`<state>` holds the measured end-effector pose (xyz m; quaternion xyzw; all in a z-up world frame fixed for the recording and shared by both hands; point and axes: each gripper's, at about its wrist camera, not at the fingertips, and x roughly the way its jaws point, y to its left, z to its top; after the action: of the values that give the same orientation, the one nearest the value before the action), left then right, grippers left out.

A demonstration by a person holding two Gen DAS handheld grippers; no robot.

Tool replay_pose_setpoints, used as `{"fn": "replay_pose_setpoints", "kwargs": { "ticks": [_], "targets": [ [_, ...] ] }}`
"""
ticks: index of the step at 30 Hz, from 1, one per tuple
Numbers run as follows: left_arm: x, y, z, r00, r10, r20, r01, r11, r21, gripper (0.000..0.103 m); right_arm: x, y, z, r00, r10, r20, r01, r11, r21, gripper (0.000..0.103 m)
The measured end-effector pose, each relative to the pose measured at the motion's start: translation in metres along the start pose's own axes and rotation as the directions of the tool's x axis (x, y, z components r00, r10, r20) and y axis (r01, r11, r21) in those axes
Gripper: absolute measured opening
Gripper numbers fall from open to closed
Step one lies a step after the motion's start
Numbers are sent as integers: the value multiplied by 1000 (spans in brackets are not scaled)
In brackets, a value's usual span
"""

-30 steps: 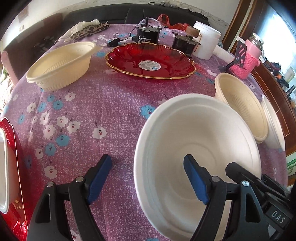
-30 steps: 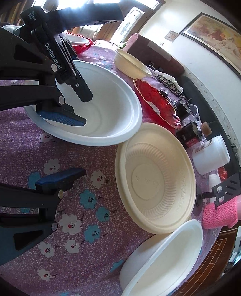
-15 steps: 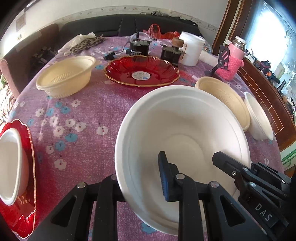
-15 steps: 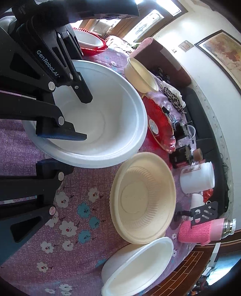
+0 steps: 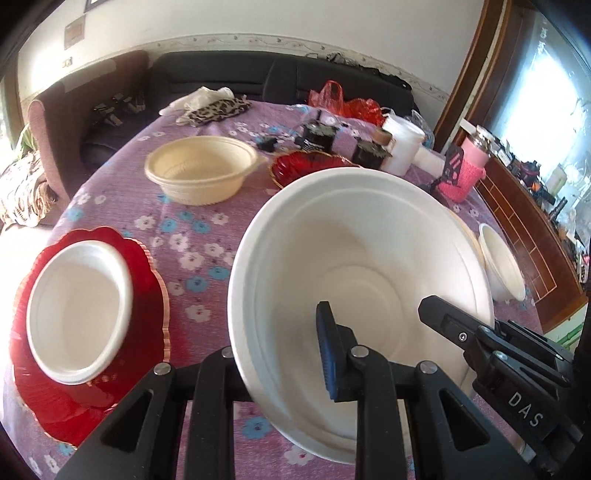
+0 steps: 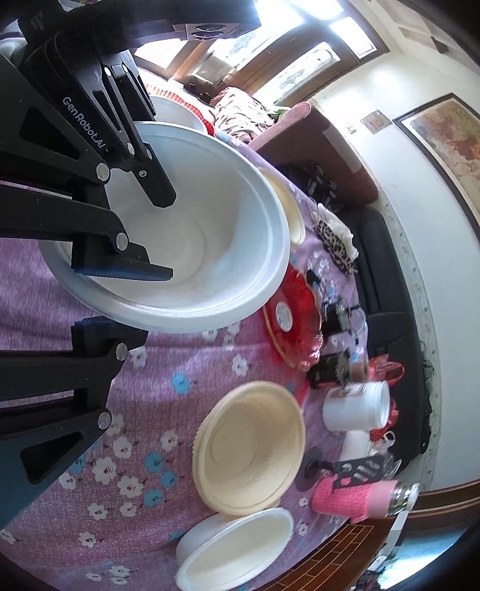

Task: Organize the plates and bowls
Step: 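Carry the second white bowl with both grippers onto the bowl on the red plate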

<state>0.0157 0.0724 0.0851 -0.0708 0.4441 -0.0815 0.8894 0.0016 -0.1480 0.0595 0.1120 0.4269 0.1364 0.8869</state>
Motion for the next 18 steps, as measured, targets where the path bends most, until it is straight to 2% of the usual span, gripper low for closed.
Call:
{"fn": "replay_pose_setpoints", "kwargs": {
  "ticks": [9,18],
  "targets": [
    [-31,65,-3,998,32,45,-28,995,-98,23,10,72,6,1000,30,-8,-31,995,-99,18],
    [-44,146,4,990,134,46,-120,965,-232,23,54,158,22,996,70,-63,-82,974,-212,18]
  ]
}}
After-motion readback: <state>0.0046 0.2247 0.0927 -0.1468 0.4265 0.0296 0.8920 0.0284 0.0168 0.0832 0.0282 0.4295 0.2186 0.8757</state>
